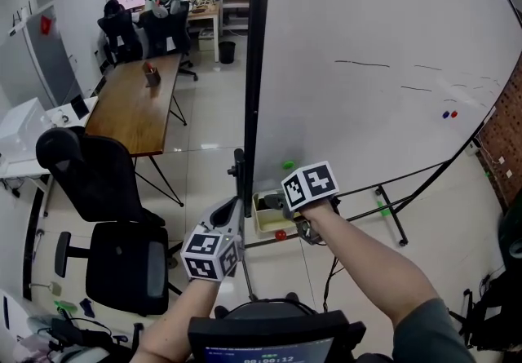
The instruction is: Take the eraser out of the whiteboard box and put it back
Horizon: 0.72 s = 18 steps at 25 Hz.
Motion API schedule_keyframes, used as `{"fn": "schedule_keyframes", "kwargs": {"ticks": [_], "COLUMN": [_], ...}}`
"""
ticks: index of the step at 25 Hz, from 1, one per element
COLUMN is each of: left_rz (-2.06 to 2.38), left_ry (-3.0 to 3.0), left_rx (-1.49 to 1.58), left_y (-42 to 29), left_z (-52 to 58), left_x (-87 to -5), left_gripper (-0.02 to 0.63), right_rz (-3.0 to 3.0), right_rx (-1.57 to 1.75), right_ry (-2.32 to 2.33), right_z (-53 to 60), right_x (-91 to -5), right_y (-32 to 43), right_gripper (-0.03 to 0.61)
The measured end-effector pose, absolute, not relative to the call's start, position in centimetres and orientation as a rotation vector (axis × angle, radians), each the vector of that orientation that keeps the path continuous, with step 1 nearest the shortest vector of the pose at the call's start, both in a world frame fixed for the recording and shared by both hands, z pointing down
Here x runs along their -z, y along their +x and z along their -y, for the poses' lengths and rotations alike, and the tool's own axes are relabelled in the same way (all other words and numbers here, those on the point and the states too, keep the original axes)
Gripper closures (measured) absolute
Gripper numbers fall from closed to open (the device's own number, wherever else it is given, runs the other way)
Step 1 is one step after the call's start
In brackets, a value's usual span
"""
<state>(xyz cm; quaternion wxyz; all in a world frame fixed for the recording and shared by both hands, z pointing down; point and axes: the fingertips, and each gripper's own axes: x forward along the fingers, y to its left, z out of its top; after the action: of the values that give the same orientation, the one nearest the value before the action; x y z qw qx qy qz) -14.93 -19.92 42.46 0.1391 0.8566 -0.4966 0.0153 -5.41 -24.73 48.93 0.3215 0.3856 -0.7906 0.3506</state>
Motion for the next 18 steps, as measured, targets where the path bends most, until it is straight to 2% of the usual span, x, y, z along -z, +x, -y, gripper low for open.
{"fn": "schedule_keyframes", "kwargs": {"ticks": [3,5,8,10,11,13,16,18], "left_rz": [1.461,1.48,1.472,1.439,1.431,1.428,1.424,1.403], "left_ry": [2.47,2.465,2.472,2.495,2.508,2.535,2.568,2.573], "left_rx": [-0.029,-0.012,0.025,0.057,0.069,0.092,0.133,0.167], "left_y": [-15.8,-16.3,-16.6,-16.5,-16.4,-16.4,-16.3,-16.1], "left_z": [19.9,19.9,19.5,19.1,18.9,18.4,17.9,17.5], "left_x": [-41.9,-41.3,-40.2,-39.0,-38.3,-36.8,-34.5,-33.3], "left_gripper": [0.584,0.584,0.586,0.588,0.588,0.586,0.588,0.589], "right_rz": [2.243,2.384,2.591,2.707,2.754,2.825,2.893,2.92], "right_rx": [-0.916,-0.94,-0.847,-0.67,-0.58,-0.42,-0.247,-0.192], "right_ry": [1.01,1.026,1.088,1.127,1.132,1.138,1.205,1.262], "right_z": [24.4,24.0,23.2,22.4,21.8,20.6,19.5,19.2], "right_x": [-45.9,-43.6,-39.8,-37.1,-35.8,-33.5,-30.4,-29.4], "right_y": [-5.3,-5.0,-3.9,-3.3,-3.1,-3.0,-2.4,-1.8], "right_gripper": [0.251,0.277,0.365,0.483,0.508,0.508,0.564,0.568]}}
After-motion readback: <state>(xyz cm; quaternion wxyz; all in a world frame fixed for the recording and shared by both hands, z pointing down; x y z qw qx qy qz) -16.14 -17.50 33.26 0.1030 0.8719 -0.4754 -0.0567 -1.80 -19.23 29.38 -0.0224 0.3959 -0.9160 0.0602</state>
